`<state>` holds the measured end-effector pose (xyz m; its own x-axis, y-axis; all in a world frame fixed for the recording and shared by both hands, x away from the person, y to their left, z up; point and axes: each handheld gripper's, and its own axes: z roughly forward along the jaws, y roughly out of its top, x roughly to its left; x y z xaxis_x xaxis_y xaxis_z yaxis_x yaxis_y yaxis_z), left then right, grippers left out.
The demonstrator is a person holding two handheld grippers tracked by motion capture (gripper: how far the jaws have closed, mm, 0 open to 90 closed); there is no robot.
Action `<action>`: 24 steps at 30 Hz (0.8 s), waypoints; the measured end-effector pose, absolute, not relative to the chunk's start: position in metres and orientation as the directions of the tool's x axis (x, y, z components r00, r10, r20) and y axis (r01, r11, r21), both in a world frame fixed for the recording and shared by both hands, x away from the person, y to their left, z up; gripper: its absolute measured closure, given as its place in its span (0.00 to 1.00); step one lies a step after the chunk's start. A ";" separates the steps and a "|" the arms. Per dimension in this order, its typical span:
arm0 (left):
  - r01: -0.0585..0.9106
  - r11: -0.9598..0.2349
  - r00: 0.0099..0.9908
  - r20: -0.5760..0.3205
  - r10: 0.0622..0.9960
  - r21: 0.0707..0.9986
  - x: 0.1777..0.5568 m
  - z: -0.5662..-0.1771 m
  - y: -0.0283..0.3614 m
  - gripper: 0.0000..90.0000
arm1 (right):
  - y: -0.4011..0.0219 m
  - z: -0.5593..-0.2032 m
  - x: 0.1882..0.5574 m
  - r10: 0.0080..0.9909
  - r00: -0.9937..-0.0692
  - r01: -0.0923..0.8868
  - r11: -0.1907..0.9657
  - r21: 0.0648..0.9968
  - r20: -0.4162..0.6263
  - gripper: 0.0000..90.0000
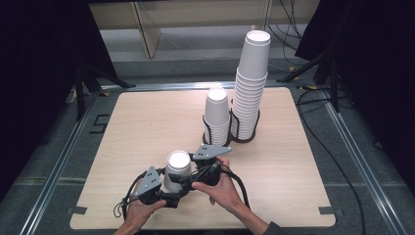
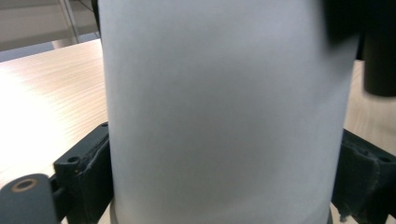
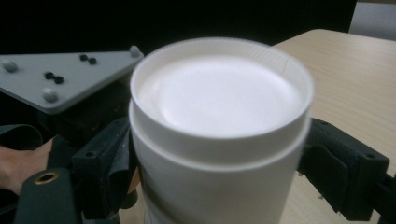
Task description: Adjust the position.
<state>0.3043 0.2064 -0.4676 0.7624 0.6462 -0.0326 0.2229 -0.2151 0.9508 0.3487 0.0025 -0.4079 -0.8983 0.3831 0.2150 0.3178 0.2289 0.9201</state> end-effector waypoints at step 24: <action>0.136 -0.515 0.817 0.198 0.541 0.846 0.300 -0.463 0.200 0.11 | -0.023 -0.387 0.349 0.303 -0.936 0.298 0.415 0.860 0.178 0.18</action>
<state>0.2995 0.2003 -0.4626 0.8174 0.5409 0.1983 0.1355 -0.5150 0.8464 0.3492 -0.0234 -0.3870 -0.9362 0.3031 0.1781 0.2979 0.4149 0.8597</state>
